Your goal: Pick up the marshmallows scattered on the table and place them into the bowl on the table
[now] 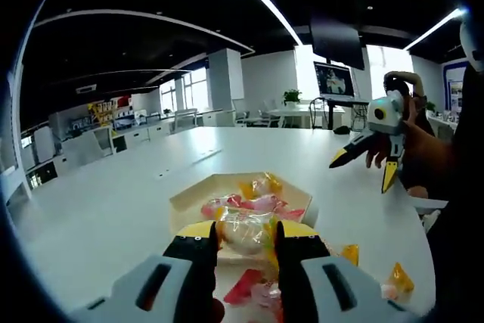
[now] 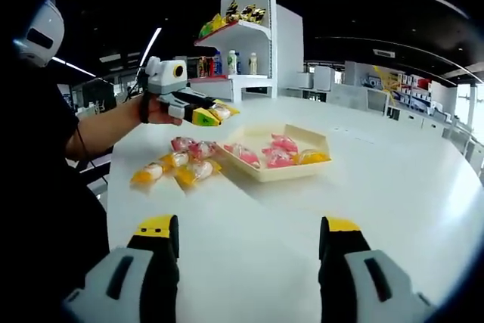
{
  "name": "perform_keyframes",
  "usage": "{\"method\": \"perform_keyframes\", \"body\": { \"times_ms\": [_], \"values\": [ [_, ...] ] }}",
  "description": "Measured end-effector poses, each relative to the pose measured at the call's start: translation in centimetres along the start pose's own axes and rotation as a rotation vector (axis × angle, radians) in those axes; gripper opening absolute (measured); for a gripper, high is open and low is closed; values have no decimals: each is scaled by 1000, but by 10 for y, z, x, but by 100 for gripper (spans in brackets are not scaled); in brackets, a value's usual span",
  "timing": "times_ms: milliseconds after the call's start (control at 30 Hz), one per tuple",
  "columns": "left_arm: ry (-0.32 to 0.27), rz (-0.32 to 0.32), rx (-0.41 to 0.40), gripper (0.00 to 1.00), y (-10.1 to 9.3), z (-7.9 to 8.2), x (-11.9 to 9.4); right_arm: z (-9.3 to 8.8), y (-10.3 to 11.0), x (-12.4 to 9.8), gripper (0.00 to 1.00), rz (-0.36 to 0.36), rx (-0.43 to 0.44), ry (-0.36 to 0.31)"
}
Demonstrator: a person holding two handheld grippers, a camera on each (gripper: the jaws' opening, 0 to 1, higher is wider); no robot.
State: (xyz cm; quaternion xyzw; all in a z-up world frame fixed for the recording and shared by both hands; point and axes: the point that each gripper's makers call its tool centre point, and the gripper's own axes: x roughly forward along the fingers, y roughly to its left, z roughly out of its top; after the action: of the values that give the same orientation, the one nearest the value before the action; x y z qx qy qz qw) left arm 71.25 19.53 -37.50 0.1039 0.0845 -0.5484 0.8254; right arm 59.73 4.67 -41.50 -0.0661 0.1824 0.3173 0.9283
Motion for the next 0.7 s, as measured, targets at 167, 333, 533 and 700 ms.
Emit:
{"method": "perform_keyframes", "body": {
  "times_ms": [167,333,533,700],
  "values": [
    [13,13,-4,32,4,-1,4,2,-1,-1,75,-6,5,-10],
    [2,11,-9,32,4,3,5,1,-2,-2,75,-11,8,-7],
    [12,25,-15,32,7,0,10,1,-1,-2,75,-10,11,-3],
    [39,45,31,32,8,-3,12,0,-2,-2,75,-12,18,-5]
  ]
}}
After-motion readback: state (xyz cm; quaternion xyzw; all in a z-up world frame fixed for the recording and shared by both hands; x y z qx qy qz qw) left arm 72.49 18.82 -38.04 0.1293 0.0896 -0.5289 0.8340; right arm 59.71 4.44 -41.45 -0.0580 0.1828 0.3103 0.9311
